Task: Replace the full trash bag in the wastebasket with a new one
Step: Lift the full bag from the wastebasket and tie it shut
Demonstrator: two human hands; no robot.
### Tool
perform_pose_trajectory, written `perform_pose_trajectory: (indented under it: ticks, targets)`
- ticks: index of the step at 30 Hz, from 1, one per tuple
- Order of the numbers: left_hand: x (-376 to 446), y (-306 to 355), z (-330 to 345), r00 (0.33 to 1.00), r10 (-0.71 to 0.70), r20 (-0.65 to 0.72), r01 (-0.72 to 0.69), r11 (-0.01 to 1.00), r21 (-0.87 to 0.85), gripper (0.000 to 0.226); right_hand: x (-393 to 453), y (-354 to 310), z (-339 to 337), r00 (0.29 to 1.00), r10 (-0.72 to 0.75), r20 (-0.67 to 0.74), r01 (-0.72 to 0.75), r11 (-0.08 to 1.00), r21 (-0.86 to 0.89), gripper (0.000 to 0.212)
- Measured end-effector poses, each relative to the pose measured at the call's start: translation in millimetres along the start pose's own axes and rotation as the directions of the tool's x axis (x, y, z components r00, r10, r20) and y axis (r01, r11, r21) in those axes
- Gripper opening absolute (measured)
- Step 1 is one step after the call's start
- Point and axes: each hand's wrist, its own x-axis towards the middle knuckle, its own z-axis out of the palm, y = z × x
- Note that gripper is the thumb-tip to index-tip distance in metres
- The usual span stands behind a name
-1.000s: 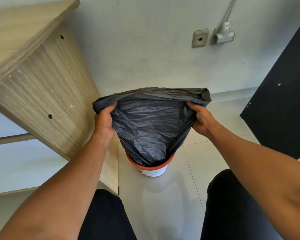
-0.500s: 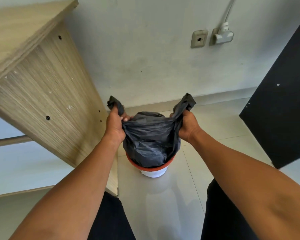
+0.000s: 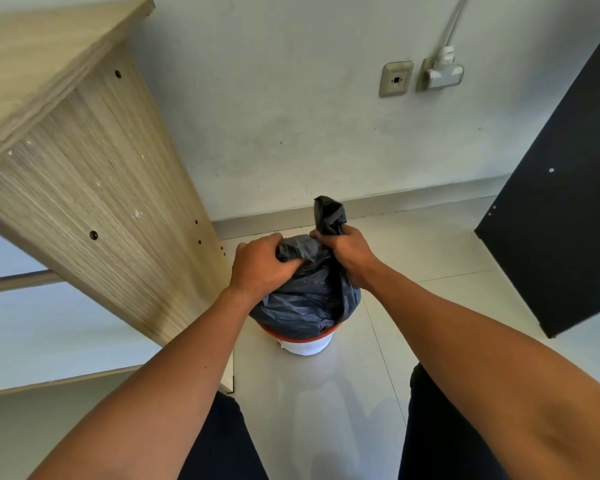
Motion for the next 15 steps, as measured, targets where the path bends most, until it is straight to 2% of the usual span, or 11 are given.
perform_pose_trajectory:
  ticks: [3,5,7,9,11,13,15]
  targets:
    - [-5,-12,3,0.983,0.166,0.082,-0.174,0.978,0.111,0.045,3,0,4,0.996,-0.007,0.094,-0.022,0.952,0.305,0.014]
    - [-8,-19,4,0.960,0.225,0.167,-0.255,0.948,0.192,0.047,1,0,4,0.990,-0.031,0.138,-0.028,0.914,0.405,0.018]
    - [-10,-23,4,0.932,0.271,0.241,-0.326,0.917,0.231,0.048,-1,2,4,0.989,-0.033,0.141,-0.030,0.907,0.421,0.026]
    - [-12,-28,2,0.894,0.310,0.324,-0.394,0.887,0.240,0.051,-1,7,2,0.991,-0.032,0.128,-0.006,0.959,0.285,0.032]
    - [-12,-31,0,0.850,0.328,0.413,-0.455,0.851,0.261,0.060,-1,13,1,0.990,-0.054,0.134,0.053,0.999,0.013,0.038]
    - [-13,-30,-1,0.822,0.384,0.421,-0.518,0.812,0.269,0.059,-2,16,2,0.985,-0.071,0.157,0.106,0.968,-0.227,0.041]
    - [-14,-28,0,0.803,0.476,0.359,-0.575,0.776,0.259,0.049,-5,17,4,0.978,-0.084,0.190,0.159,0.891,-0.425,0.044]
